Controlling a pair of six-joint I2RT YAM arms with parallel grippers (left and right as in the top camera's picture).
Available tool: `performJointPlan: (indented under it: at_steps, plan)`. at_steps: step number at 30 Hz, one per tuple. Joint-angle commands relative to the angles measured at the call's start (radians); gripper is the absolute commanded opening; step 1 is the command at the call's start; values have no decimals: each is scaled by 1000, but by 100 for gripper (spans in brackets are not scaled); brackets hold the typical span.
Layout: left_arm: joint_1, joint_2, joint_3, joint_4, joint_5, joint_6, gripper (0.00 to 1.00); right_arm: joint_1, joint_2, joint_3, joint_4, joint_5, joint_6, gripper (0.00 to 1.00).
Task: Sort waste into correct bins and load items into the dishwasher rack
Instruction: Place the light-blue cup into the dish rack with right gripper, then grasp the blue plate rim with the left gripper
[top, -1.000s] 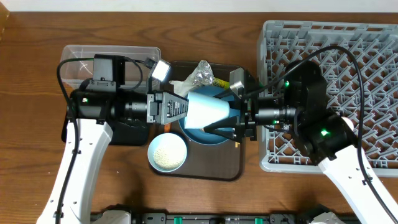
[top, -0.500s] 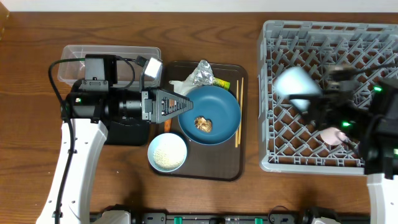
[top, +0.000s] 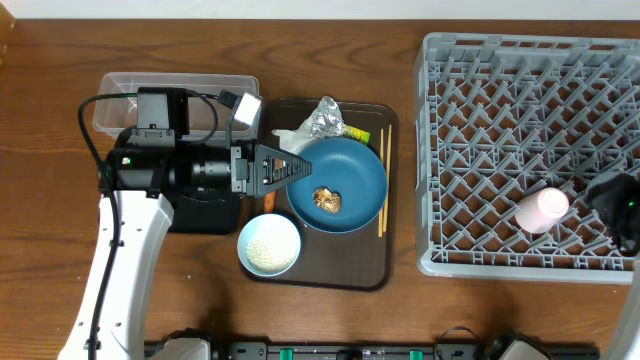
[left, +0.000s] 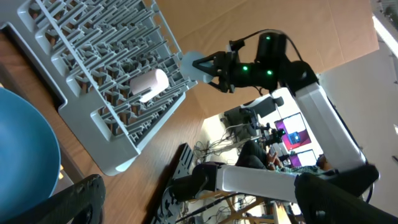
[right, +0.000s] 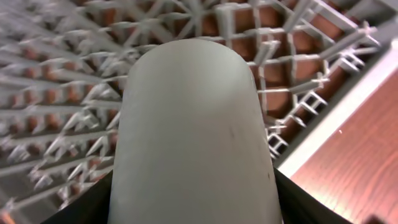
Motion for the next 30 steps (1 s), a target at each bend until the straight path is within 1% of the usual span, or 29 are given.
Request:
performJointPlan:
  at_steps: [1,7,8,9,11,13,16,18,19,20,21,24,26,30]
  plan:
    - [4,2,3,-3,-6,10,98,-28,51,11,8,39,51,57]
    - [4,2,3,-3,-6,10,98,-52,139,11,31,37,87,56]
    - [4,2,3,-3,-6,10,98,-53,150,11,31,31,87,59]
    - [4,2,3,-5,-6,10,98,-54,162,11,27,30,87,65]
    - [4,2,3,-10,-6,10,98,-54,180,11,24,29,87,81]
    - [4,2,3,-14,-5,10,98,-54,189,11,23,13,87,92]
    - [4,2,3,-18,-6,10,98,-54,179,15,36,-91,66,94]
    - [4,0,3,-18,-16,11,98,-53,155,23,53,-224,-7,89]
    - [3,-3,3,-18,-43,11,98,-53,132,27,63,-322,-51,88]
    - [2,-8,3,-23,-93,11,98,-53,113,31,67,-388,-80,88]
    - [-4,-17,3,-32,-176,11,98,-50,84,35,74,-476,-118,87]
    - [-51,-57,3,-75,-554,10,98,-24,-5,40,80,-636,-167,87]
    - [-109,-77,3,-96,-805,-3,98,21,-74,40,80,-666,-172,88]
    - [-216,-65,0,-128,-1180,-81,98,147,-162,40,83,-645,-172,86]
